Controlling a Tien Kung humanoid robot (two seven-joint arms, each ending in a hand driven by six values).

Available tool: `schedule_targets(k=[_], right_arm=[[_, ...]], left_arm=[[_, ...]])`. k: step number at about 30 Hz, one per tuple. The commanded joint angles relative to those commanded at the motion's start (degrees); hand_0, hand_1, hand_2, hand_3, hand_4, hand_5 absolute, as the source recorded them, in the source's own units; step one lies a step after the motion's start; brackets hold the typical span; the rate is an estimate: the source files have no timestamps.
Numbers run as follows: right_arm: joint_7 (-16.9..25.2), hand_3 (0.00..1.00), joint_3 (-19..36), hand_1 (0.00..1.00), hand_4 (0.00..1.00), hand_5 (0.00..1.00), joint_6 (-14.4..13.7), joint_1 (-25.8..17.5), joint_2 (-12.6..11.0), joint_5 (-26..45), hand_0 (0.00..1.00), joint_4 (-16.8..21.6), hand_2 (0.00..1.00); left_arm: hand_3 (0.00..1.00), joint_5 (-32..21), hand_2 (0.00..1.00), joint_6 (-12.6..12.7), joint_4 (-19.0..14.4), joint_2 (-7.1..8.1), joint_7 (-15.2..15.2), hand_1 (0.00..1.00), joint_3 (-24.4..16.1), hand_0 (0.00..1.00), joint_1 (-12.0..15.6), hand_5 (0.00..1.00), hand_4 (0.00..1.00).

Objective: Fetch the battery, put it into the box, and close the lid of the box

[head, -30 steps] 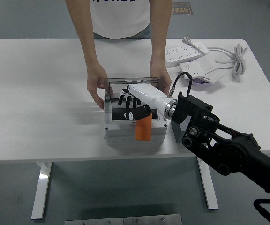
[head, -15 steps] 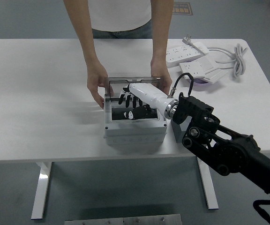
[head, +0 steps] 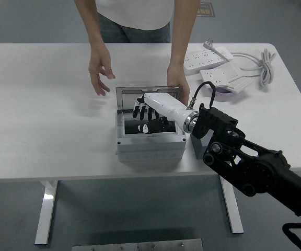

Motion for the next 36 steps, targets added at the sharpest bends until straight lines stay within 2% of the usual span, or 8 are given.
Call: schedule_targets(k=[21,26,36], right_arm=[[-0.5,0.465,0.0,0.341,0.744,0.152,0.3,0.1,-0.8,-0.1,0.237,0.3,0.421],[-0.5,0.466,0.1,0.336,0.743,0.151,0.5,0.1,-2.3,0.7,0.238,0.5,0.421],[-0.9,0.461,1.6,0.334,0.749,0.153,1.1,-1.2,-7.4,2.5,0.234,1.8,0.421]], left_arm=[[0.585,0.2,0.582,0.1,0.0,-0.09,0.0,0.696,-0.1,0.623,0.1,0.002,0.579],[0.585,0.1,0.582,0.1,0.0,-0.09,0.1,0.696,-0.2,0.623,0.3,0.002,0.580],[0.583,-0.7,0.582,0.4,0.0,0.00,0.0,0.696,0.1,0.623,0.5,0.002,0.581]])
